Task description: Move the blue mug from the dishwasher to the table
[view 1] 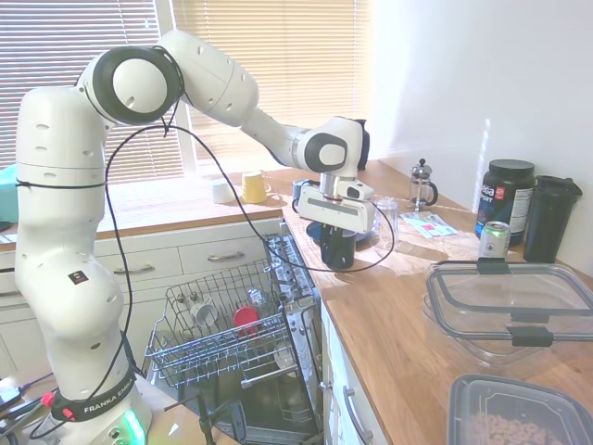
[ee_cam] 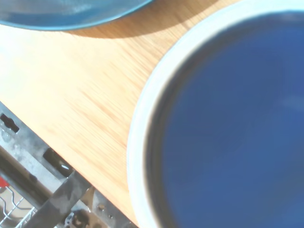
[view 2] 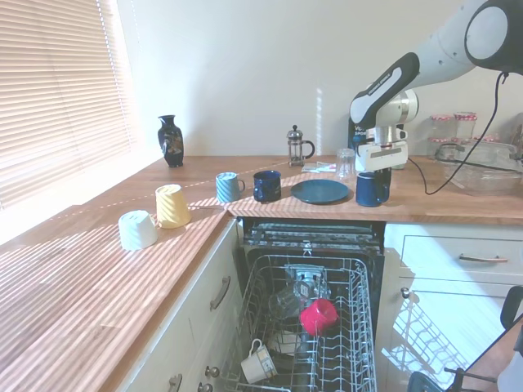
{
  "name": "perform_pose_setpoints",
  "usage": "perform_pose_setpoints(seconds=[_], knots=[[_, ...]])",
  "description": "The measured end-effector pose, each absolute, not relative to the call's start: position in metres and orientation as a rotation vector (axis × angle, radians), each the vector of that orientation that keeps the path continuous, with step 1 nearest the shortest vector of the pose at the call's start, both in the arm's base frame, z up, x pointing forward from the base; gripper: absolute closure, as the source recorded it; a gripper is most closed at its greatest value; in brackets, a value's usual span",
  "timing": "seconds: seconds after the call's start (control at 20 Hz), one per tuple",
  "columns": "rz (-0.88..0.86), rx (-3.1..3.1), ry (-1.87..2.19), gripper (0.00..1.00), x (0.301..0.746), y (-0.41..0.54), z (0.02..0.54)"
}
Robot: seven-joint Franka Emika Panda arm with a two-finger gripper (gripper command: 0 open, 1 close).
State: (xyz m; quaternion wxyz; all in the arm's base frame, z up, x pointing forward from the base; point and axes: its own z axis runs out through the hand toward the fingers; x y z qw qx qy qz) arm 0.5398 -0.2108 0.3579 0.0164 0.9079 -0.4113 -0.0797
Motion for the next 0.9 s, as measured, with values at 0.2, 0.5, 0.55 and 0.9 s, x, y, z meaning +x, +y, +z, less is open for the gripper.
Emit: perform_pose_setpoints(seconds=[0.2, 0.5, 0.55, 0.9], knots=[[-0.251, 2.812, -1.298, 0.0, 0.534, -0.209, 0.344], [-0.223, 2.811, -1.32, 0.0, 0.526, -0.207, 0.35], [-0.202, 2.815, -1.325, 0.0, 0.523, -0.206, 0.36], [-0.138, 2.848, -1.352, 0.0, 0.458, -0.181, 0.399]])
